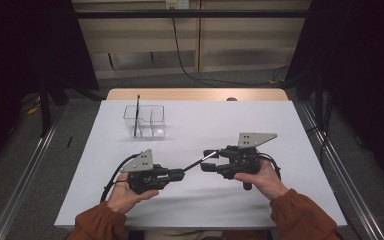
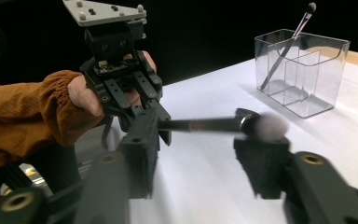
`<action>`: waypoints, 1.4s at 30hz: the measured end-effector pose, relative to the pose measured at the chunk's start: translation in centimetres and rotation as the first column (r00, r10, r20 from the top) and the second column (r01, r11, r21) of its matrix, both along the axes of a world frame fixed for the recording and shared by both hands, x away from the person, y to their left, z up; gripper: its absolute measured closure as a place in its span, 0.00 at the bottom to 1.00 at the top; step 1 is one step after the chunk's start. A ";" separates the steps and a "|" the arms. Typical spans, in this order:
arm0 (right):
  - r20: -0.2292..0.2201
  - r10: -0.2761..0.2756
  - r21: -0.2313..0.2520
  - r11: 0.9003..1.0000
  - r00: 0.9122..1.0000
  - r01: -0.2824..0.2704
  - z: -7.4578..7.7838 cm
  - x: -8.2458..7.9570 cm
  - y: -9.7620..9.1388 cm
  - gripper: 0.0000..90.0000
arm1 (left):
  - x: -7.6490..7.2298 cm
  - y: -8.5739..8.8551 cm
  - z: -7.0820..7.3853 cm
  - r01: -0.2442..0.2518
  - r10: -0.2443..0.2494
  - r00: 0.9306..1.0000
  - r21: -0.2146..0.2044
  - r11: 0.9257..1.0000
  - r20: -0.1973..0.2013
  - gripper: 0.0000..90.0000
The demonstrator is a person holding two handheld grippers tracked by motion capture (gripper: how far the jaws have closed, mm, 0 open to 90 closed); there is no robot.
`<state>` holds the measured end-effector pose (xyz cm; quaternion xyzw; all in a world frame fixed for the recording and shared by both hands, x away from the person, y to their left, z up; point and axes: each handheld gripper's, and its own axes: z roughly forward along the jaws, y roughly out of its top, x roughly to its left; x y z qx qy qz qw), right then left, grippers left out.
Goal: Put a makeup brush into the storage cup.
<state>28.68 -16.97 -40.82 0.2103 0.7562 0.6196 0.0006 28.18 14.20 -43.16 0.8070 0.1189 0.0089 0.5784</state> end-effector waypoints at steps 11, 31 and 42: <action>-0.027 0.035 0.027 0.999 0.999 -0.035 -0.1 0.2 -0.2 0.79 | -0.1 -0.2 -0.2 0.021 -0.021 1.000 0.011 1.000 -0.005 0.93; -0.076 0.087 0.085 0.993 0.993 -0.080 0.0 0.4 -0.3 0.92 | 0.1 -0.8 -0.8 0.025 -0.025 1.000 0.037 0.999 -0.011 0.92; -0.064 0.073 0.096 0.993 0.995 -0.067 0.6 0.4 -0.7 0.93 | 0.6 -0.6 -0.8 -0.041 0.041 0.999 0.029 0.999 -0.012 0.76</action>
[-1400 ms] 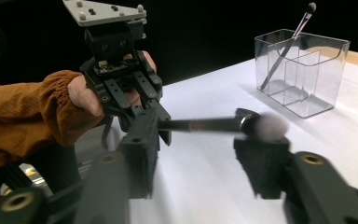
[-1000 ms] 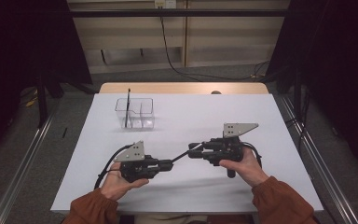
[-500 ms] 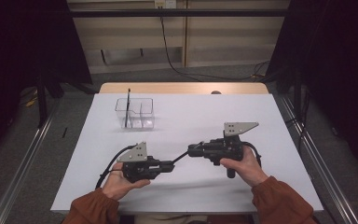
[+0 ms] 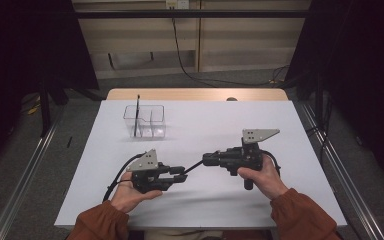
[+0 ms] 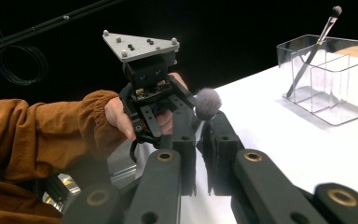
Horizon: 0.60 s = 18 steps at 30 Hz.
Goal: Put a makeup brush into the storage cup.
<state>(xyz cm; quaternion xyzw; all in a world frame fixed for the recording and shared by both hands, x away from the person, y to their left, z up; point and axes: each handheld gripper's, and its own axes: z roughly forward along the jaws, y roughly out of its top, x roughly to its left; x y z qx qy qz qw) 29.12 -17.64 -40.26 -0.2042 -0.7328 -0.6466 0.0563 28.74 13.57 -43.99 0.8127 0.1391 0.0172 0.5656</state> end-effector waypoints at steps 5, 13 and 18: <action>0.003 -0.013 -0.005 1.000 1.000 0.013 0.2 0.0 -0.3 0.93 | 0.0 0.3 0.1 -0.023 0.023 1.000 -0.014 1.000 0.002 0.65; 0.002 -0.026 -0.010 1.000 1.000 0.026 0.4 0.2 0.0 0.93 | 0.1 0.3 0.3 -0.112 0.111 0.994 -0.032 0.993 -0.010 0.37; -0.008 -0.044 -0.022 0.999 0.999 0.044 0.4 0.4 -0.3 0.93 | 0.2 0.7 0.6 -0.130 0.129 0.991 -0.047 0.990 -0.026 0.28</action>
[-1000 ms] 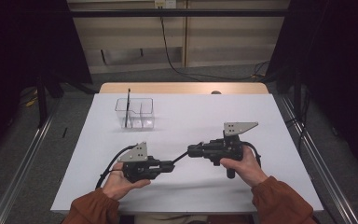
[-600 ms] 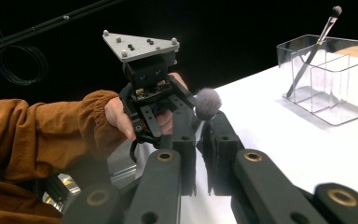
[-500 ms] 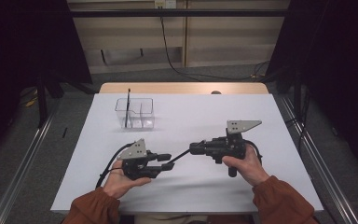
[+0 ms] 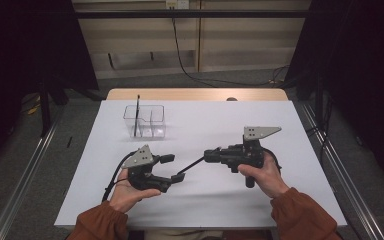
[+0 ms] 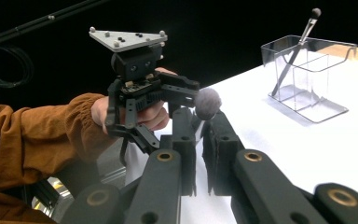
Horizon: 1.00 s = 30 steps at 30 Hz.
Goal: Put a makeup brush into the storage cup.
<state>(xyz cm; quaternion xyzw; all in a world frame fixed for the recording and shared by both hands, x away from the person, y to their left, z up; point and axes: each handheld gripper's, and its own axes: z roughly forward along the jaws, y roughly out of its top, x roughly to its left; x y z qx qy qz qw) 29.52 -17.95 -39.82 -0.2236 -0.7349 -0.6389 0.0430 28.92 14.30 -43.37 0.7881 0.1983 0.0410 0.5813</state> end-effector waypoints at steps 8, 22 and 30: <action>-0.017 0.002 -0.032 0.999 1.000 -0.002 0.4 0.0 -0.4 0.93 | -0.2 0.0 0.4 -0.011 0.011 1.000 -0.009 1.000 0.000 0.14; 0.004 -0.026 -0.109 0.994 1.000 0.026 1.4 0.3 -1.9 0.93 | 0.3 1.0 0.8 -0.050 0.049 0.998 -0.028 0.998 -0.030 0.03; -0.016 -0.041 -0.166 0.985 0.999 0.038 2.0 0.8 -2.3 0.93 | 0.1 1.0 1.4 -0.057 0.057 0.998 -0.015 0.998 -0.001 0.03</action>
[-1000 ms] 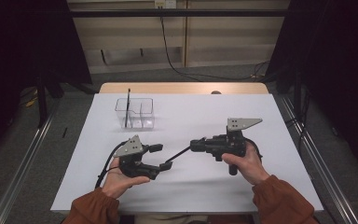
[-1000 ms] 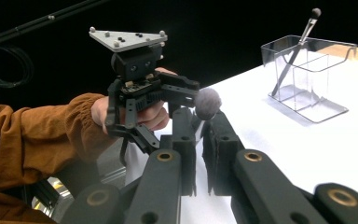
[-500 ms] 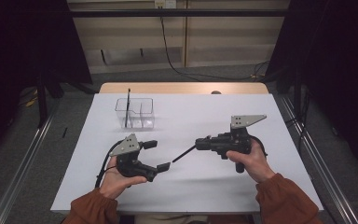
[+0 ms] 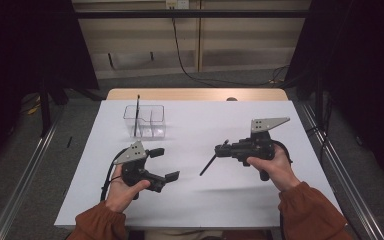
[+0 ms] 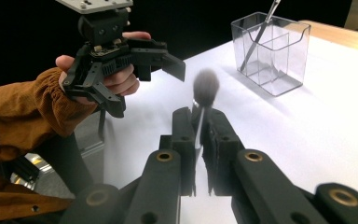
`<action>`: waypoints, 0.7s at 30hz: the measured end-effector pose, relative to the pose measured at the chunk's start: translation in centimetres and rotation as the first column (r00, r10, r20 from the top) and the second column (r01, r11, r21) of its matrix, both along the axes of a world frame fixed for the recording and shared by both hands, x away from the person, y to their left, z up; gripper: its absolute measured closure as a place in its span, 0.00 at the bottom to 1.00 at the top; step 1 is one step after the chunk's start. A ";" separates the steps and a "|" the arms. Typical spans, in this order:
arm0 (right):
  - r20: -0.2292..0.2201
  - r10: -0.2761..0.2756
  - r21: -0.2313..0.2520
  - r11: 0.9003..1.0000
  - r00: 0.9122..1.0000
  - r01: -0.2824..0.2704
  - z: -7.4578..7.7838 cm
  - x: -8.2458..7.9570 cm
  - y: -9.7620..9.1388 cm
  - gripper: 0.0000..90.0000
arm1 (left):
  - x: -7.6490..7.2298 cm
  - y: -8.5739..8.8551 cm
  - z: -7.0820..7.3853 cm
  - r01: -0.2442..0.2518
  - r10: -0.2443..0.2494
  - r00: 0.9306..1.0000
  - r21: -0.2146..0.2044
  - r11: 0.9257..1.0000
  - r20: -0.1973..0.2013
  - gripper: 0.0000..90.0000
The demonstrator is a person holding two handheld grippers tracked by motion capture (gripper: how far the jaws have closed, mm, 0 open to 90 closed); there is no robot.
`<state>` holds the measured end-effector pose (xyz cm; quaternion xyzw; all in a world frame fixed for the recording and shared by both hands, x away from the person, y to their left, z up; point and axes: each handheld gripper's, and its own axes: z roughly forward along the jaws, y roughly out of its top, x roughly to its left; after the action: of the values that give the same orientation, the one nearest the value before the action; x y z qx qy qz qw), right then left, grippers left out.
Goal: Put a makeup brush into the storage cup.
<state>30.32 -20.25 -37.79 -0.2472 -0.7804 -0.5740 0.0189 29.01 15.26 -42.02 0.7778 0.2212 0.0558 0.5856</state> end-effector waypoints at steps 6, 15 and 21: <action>0.003 0.027 -0.050 0.998 1.000 -0.027 0.7 0.3 0.4 0.94 | 0.3 0.0 -0.1 -0.002 0.002 1.000 0.021 1.000 -0.005 0.03; -0.033 0.030 -0.133 0.991 0.999 -0.034 1.0 0.9 1.4 0.94 | 0.4 -0.2 -0.1 -0.005 0.004 1.000 0.024 1.000 0.009 0.04; -0.052 0.056 -0.199 0.978 0.997 -0.065 1.9 1.2 2.2 0.94 | 0.3 -0.7 -0.2 0.009 -0.009 1.000 0.035 0.999 0.018 0.04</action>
<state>31.53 -18.04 -35.91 -0.2374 -0.8406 -0.4859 0.0295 29.28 14.53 -42.17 0.7883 0.2115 0.0640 0.5743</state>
